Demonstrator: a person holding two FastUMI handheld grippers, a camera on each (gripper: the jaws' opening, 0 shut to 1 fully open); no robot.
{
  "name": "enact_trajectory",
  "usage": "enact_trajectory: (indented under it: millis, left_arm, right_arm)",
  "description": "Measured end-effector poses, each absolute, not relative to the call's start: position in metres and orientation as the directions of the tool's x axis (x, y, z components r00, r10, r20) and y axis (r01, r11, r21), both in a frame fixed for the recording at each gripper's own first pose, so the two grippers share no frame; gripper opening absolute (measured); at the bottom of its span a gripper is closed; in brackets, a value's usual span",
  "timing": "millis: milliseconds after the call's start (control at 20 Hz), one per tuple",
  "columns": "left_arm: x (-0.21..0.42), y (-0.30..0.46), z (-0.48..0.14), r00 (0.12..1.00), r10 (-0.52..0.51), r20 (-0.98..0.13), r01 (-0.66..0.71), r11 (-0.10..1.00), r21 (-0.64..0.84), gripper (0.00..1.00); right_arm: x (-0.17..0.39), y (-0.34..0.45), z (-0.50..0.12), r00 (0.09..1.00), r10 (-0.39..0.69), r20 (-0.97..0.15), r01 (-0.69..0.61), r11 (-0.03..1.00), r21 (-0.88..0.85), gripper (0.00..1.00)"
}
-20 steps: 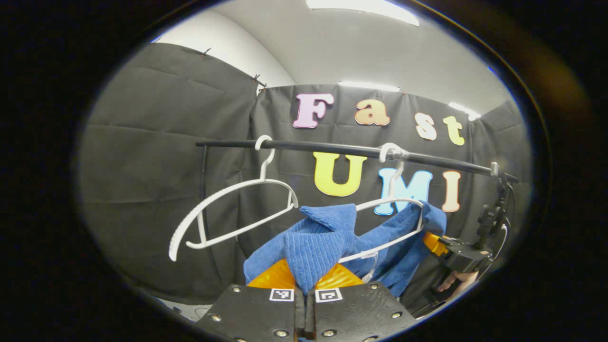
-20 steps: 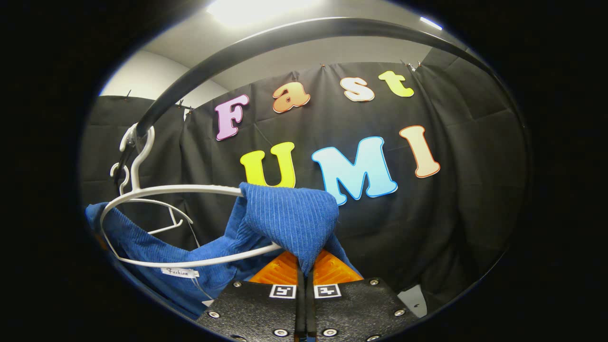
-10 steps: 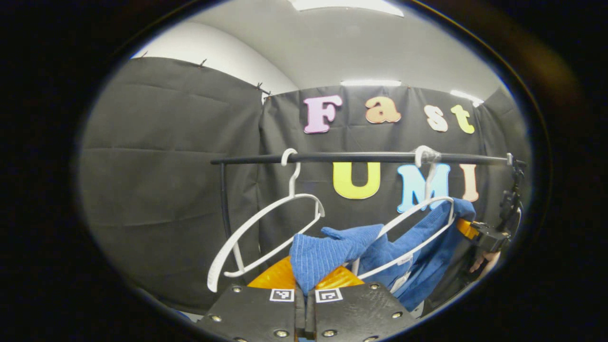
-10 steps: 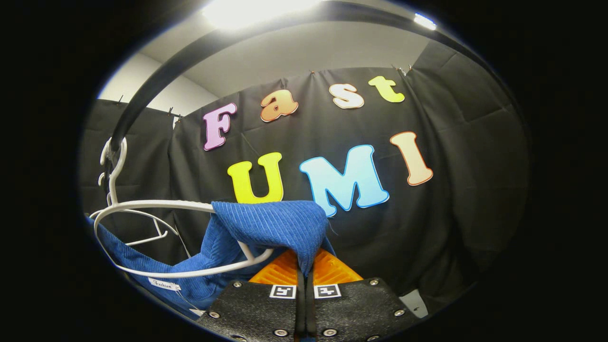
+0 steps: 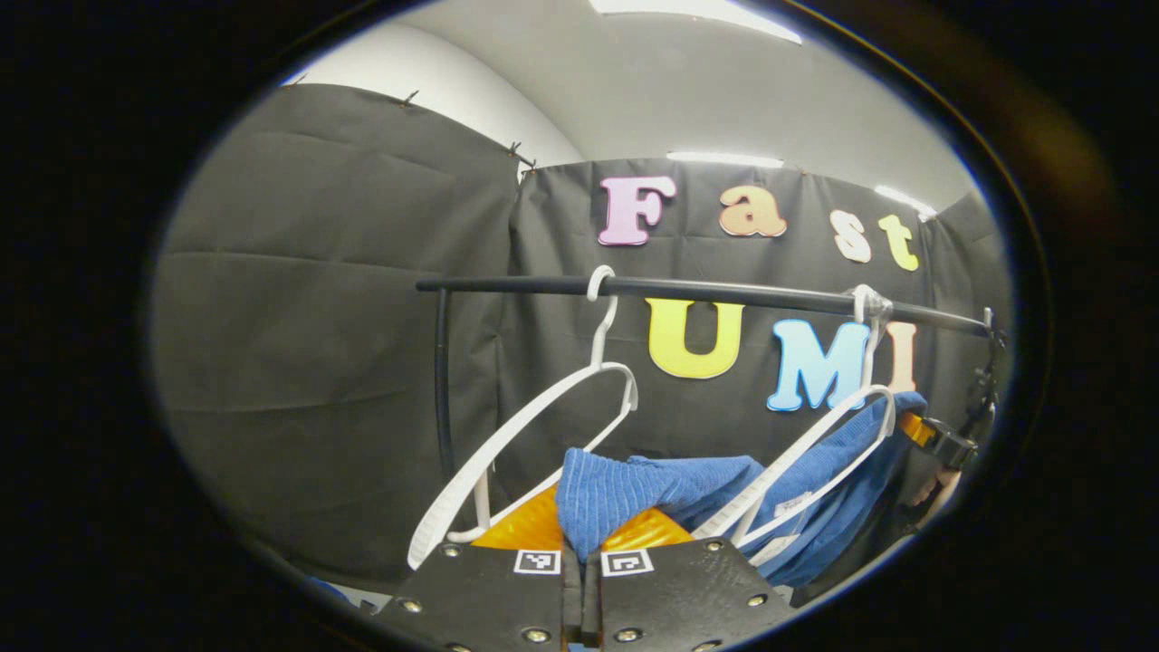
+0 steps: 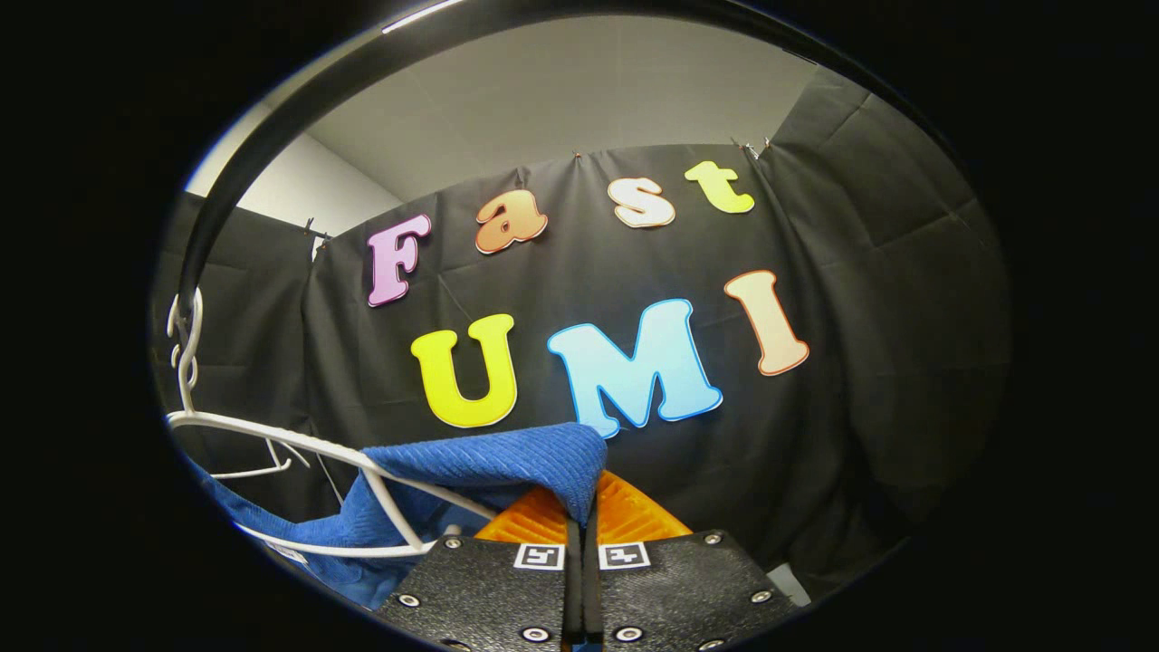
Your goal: Grasp the clothes on the hanger with both hands and then place them into the laundry hamper below.
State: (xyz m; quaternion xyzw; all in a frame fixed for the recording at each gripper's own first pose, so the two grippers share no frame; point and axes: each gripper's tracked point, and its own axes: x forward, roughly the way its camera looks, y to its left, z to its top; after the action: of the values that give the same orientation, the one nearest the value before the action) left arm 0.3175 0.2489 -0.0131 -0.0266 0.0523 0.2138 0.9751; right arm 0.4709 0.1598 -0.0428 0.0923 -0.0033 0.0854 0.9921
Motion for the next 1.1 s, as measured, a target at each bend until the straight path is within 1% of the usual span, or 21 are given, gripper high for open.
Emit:
enact_trajectory:
  millis: [150,300,450,550,750,800,850,900,1000,1050,1100]
  left_arm:
    - [0.321,0.256,-0.014,0.919,0.373,-0.123,-0.379,0.925,-0.025,0.02]
    - [0.329,0.264,-0.021,0.924,0.357,-0.135,-0.36,0.933,-0.002,0.01]
    - [0.339,0.258,-0.023,0.937,0.331,-0.116,-0.332,0.943,0.011,0.01]
    - [0.34,0.252,-0.027,0.945,0.305,-0.12,-0.31,0.95,-0.026,0.03]
    - [0.345,0.259,-0.047,0.954,0.274,-0.122,-0.285,0.954,-0.09,0.02]
    - [0.345,0.262,-0.052,0.954,0.27,-0.127,-0.285,0.952,-0.115,0.01]
    - [0.346,0.266,-0.059,0.954,0.268,-0.136,-0.286,0.947,-0.143,0.03]
    - [0.347,0.269,-0.067,0.952,0.268,-0.15,-0.292,0.941,-0.17,0.01]
    - [0.349,0.278,-0.083,0.947,0.269,-0.175,-0.304,0.926,-0.222,0.03]
    - [0.351,0.278,-0.09,0.946,0.268,-0.183,-0.308,0.919,-0.245,0.01]
    - [0.351,0.279,-0.095,0.944,0.268,-0.19,-0.311,0.915,-0.256,0.01]
  right_arm:
    - [0.477,0.157,-0.038,0.988,0.146,0.04,-0.151,0.974,0.171,0.0]
    - [0.476,0.15,-0.04,0.989,0.141,0.038,-0.145,0.978,0.147,0.0]
    - [0.483,0.138,-0.042,0.994,0.094,0.054,-0.1,0.989,0.113,0.0]
    - [0.483,0.133,-0.044,0.996,0.07,0.055,-0.076,0.99,0.118,0.0]
    - [0.486,0.136,-0.053,0.997,0.056,0.05,-0.061,0.993,0.104,0.0]
    - [0.488,0.14,-0.055,0.997,0.057,0.055,-0.062,0.994,0.091,0.0]
    - [0.488,0.144,-0.054,0.997,0.056,0.06,-0.06,0.995,0.075,0.0]
    - [0.486,0.147,-0.054,0.997,0.055,0.063,-0.058,0.996,0.061,0.0]
    - [0.485,0.152,-0.056,0.997,0.05,0.061,-0.052,0.998,0.032,0.0]
    - [0.488,0.155,-0.06,0.998,0.042,0.056,-0.044,0.999,0.021,0.0]
    - [0.489,0.159,-0.064,0.998,0.038,0.047,-0.039,0.999,0.02,0.0]
